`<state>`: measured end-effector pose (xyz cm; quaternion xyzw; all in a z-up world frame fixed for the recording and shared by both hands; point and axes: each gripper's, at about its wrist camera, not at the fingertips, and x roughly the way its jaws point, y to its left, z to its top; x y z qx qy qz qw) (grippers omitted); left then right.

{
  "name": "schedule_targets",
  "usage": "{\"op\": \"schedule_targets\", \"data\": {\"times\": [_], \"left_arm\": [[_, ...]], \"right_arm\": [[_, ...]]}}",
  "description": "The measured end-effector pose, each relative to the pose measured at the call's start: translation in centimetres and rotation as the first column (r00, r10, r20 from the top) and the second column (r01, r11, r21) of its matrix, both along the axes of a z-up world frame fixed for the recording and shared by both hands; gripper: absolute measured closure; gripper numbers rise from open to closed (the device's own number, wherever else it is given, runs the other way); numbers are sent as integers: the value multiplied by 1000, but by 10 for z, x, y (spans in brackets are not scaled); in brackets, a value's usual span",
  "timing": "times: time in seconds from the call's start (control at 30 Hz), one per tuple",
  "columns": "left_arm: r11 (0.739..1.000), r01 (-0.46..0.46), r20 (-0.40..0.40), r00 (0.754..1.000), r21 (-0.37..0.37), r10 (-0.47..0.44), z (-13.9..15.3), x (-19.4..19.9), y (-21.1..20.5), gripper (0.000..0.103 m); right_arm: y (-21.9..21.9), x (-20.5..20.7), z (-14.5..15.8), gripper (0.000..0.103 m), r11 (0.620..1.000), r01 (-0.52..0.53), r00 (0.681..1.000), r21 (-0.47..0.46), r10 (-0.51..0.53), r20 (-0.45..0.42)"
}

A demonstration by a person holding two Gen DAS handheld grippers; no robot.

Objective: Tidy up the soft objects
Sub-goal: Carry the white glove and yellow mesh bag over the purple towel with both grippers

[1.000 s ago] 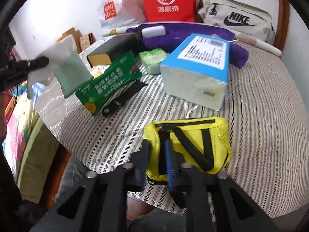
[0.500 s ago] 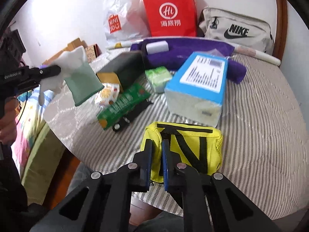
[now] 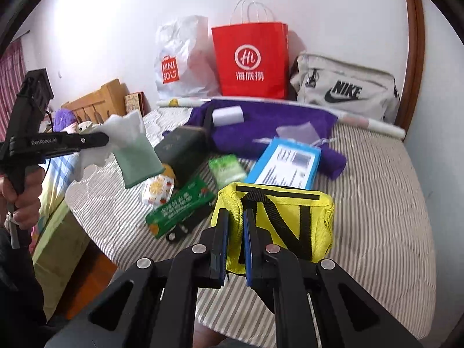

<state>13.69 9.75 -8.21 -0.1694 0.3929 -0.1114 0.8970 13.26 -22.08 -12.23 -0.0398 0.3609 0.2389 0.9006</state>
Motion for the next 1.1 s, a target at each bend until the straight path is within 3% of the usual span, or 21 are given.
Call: {"op": "schedule_targets", "data": {"times": [0.5,1.1], "left_arm": [[1000,6,-25,1000,-25,-7,3,64,-5,89],[996,13,-76,997,-92,-20,-15,153,-12,89]], "right_arm": [[19,68,28,93,999,-37,998,-4,37,43],[32,177,13,93,999,-47,999,19,47,8]]}}
